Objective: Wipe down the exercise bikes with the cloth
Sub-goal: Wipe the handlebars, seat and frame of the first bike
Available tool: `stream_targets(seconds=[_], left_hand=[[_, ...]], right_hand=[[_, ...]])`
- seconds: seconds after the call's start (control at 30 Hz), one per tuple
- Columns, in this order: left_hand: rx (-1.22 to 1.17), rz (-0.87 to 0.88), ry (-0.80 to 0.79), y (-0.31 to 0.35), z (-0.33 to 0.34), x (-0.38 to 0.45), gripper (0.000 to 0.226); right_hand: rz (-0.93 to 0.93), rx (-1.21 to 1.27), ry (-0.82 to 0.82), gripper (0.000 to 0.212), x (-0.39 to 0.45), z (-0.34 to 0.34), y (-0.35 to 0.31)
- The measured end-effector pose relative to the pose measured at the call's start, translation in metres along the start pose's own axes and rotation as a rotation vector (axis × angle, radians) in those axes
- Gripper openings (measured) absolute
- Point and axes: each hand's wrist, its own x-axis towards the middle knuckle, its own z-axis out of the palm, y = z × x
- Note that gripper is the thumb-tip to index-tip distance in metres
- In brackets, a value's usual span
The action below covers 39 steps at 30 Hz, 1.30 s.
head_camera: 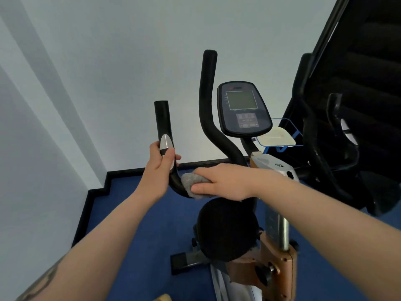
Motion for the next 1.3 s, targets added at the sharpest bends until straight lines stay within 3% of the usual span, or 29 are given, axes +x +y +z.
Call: stream_targets(seconds=[0.1, 0.27, 0.33, 0.43, 0.6, 0.7, 0.8, 0.97, 1.07, 1.2, 1.3], left_hand=[[0.014, 0.015, -0.003, -0.003, 0.000, 0.000, 0.007], [0.002, 0.020, -0.013, -0.006, -0.002, 0.001, 0.012], [0.030, 0.037, -0.040, -0.006, -0.004, 0.001, 0.022], [0.010, 0.049, -0.029, -0.007, -0.002, 0.000, 0.017], [-0.017, 0.045, -0.031, -0.005, -0.002, 0.000, 0.007], [-0.006, 0.040, -0.044, -0.002, -0.003, -0.001, 0.015], [-0.021, 0.009, -0.056, 0.002, -0.003, -0.003, 0.021], [-0.062, -0.104, -0.145, 0.014, -0.009, -0.001, 0.035], [-0.095, -0.183, -0.196, 0.018, -0.014, 0.001, 0.039], [-0.100, -0.209, -0.216, 0.019, -0.016, 0.002, 0.037], [-0.030, -0.167, -0.244, 0.020, -0.018, 0.004, 0.051]], right_hand=[[0.016, -0.117, -0.009, 0.038, -0.001, -0.003, 0.002], [-0.007, 0.205, 0.012, 0.032, 0.016, 0.008, -0.018], [-0.018, 0.042, 0.003, 0.034, 0.007, 0.007, -0.006], [0.005, -0.097, -0.023, 0.032, 0.001, 0.004, 0.000], [-0.047, 0.175, 0.019, 0.030, 0.017, 0.010, -0.021], [-0.021, 0.076, -0.017, 0.035, 0.006, 0.010, -0.003], [-0.001, 0.033, -0.057, 0.026, 0.007, 0.007, -0.004], [-0.008, 0.151, 0.050, 0.022, 0.022, 0.015, -0.019], [0.009, 0.077, 0.043, 0.040, 0.014, 0.019, -0.009], [0.033, 0.121, 0.089, 0.033, 0.027, 0.018, -0.024], [0.116, 0.193, 0.177, 0.046, 0.033, 0.024, -0.032]])
